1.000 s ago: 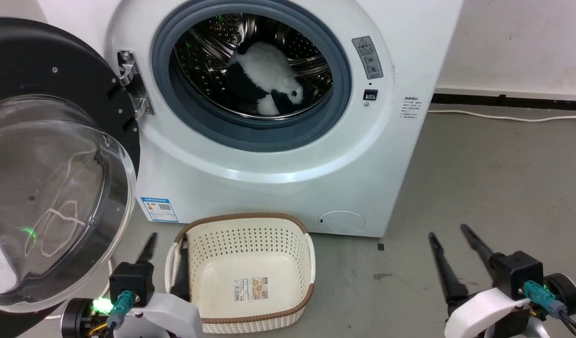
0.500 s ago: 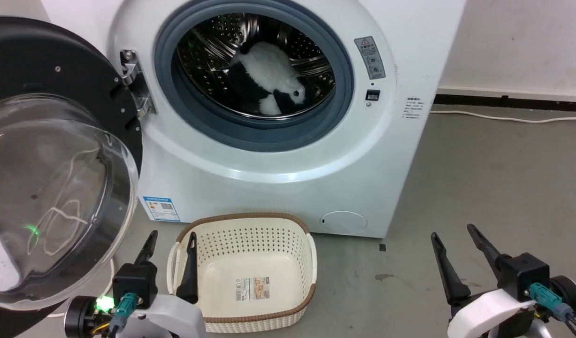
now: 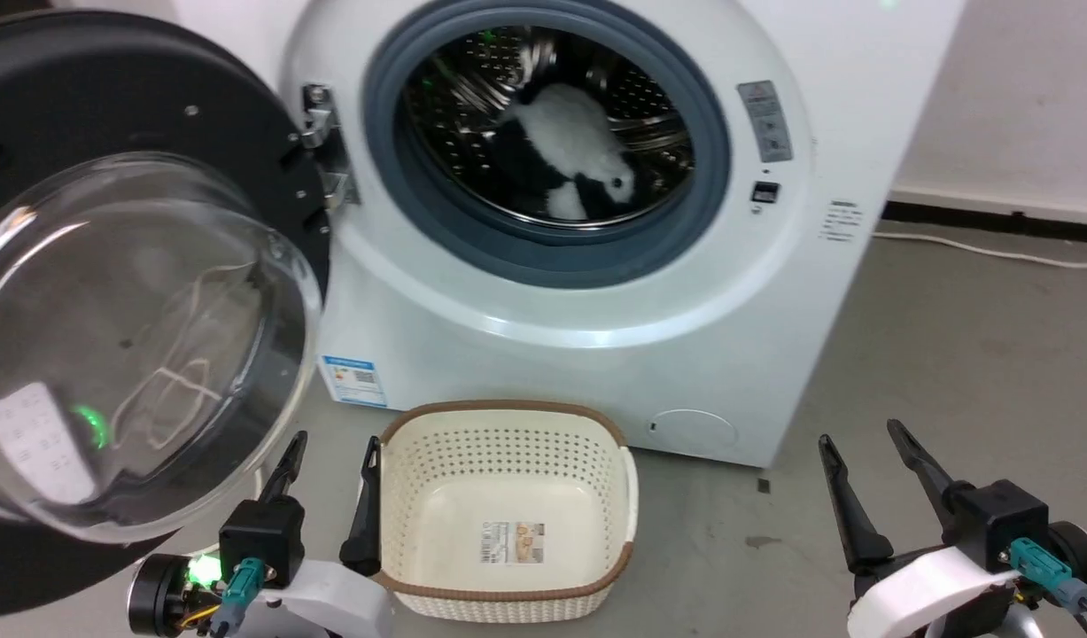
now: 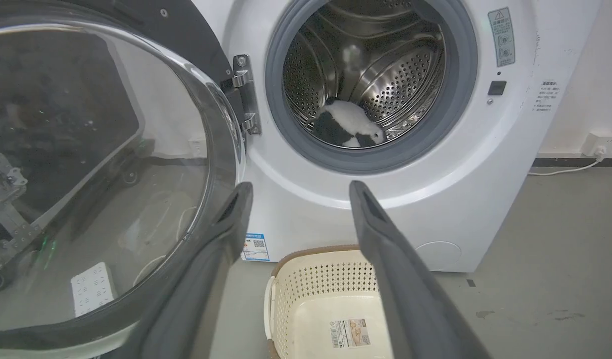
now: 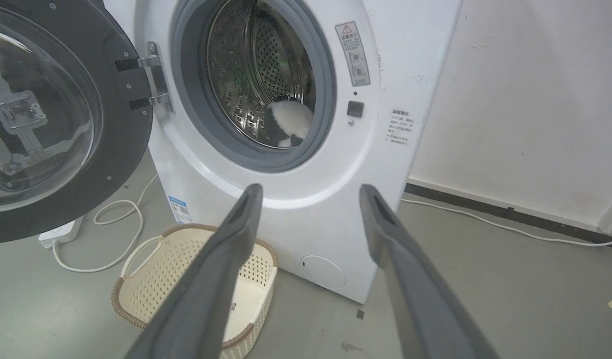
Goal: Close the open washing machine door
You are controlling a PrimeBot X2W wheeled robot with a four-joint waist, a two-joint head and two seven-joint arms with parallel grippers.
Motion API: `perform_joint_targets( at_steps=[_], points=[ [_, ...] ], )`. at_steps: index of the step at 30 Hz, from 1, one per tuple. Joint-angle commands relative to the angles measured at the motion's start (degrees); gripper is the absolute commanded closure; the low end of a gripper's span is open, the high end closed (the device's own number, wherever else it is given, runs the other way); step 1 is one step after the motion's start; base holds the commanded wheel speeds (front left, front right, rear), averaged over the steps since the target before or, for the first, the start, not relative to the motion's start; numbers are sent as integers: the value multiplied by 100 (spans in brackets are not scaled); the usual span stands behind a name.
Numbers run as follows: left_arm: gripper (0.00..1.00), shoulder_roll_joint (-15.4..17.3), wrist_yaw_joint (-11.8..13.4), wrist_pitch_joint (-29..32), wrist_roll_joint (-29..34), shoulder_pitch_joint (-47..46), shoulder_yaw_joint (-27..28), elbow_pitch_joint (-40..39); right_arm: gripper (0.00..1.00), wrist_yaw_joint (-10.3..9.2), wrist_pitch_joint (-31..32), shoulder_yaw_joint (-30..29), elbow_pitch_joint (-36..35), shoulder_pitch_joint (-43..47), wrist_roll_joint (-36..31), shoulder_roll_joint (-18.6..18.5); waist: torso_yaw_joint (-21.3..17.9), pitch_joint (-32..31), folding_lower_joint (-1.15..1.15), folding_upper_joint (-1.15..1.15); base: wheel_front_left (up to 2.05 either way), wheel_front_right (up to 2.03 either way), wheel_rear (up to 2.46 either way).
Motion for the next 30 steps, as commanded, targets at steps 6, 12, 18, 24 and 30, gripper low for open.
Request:
perform_joint_targets(
  at_steps=[6, 12, 18, 24, 30],
  points=[
    [0, 67, -1, -119, -16, 66, -36, -44, 0, 1, -115, 117, 41, 74, 73, 0, 321, 10, 0, 0, 0, 0, 0],
    [0, 70, 51, -191, -34, 140, -16, -129, 0, 2, -187, 295, 145, -53, 66, 0, 501, 67, 0, 0, 0, 0, 0],
    [0, 71, 78, -263, -46, 207, -10, -185, 0, 2, -258, 451, 269, -153, 74, 0, 659, 91, 0, 0, 0, 0, 0],
    [0, 55, 101, -335, -95, 256, 22, -217, 0, 2, -330, 543, 399, -213, 107, 0, 804, 83, 0, 0, 0, 0, 0],
    [0, 82, 42, -455, -125, 314, 58, -214, 0, 2, -450, 581, 527, -198, 204, 0, 1018, 41, 0, 0, 0, 0, 0]
  ],
)
